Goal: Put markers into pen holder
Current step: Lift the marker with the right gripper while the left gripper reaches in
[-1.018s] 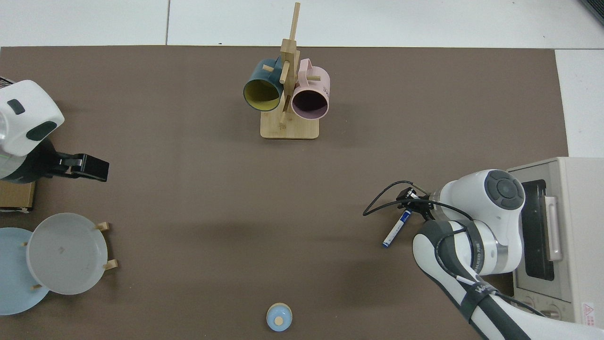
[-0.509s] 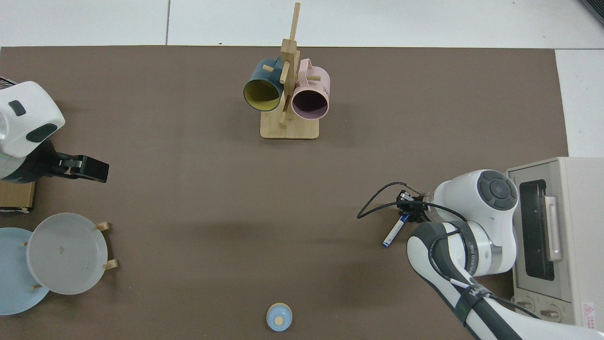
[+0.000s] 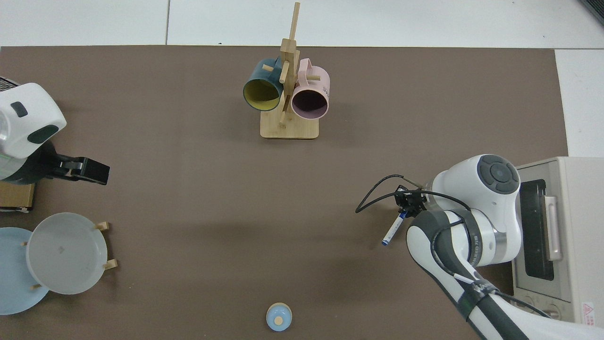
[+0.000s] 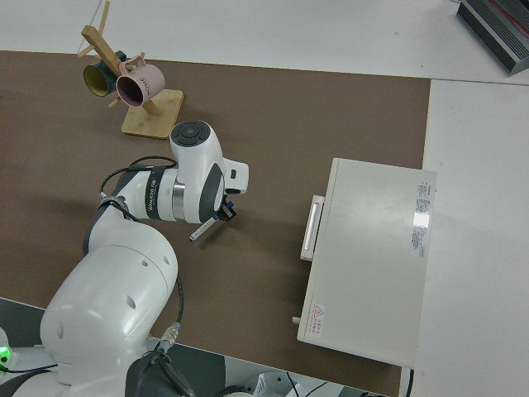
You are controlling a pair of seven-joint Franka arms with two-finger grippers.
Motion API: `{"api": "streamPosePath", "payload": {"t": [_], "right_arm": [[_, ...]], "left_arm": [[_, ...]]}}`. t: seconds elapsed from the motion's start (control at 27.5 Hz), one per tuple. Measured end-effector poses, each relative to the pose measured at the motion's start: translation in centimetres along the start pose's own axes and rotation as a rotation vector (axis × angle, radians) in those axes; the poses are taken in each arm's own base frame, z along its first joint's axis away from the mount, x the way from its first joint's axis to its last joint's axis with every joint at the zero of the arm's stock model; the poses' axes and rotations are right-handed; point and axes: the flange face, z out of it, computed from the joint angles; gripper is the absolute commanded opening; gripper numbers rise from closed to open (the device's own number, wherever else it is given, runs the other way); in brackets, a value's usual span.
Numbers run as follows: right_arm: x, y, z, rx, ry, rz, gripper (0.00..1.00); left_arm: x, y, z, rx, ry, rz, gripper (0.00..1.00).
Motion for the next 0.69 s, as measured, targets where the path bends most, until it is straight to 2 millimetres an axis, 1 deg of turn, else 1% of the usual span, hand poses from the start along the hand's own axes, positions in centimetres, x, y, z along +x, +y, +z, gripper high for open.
{"api": "streamPosePath", "payload": {"t": [0.11,0.25,0.36,0.51,0.62,0.69], "right_arm": [[-0.1,-1.0,-1.5,0.016,-0.02,0.043,0.0],[-1.3,-3.2,-3.3,0.071,-0.075,0.113,0.0],[-2.7,-5.1,-4.5,0.113,-0.108,0.165,0.0],[-5.1,-7.9,-5.9,0.174,-0.16,0.22,0.0],[-6.8,-9.7,-7.0,0.232,-0.228,0.293,0.0],[-7.4,-10.5,-7.7,0.275,-0.283,0.345,0.0]], "left_arm": [[-0.1,0.2,0.1,-0.001,-0.007,0.006,1.0],[0.0,1.0,0.1,0.0,-0.011,0.021,1.0],[0.0,1.5,0.0,-0.015,-0.009,0.026,1.0],[0.0,1.7,0.0,-0.055,-0.004,0.047,1.0],[0.0,2.1,-0.1,-0.09,0.004,0.145,1.0],[0.0,2.4,-0.1,-0.104,0.009,0.217,1.0]]}}
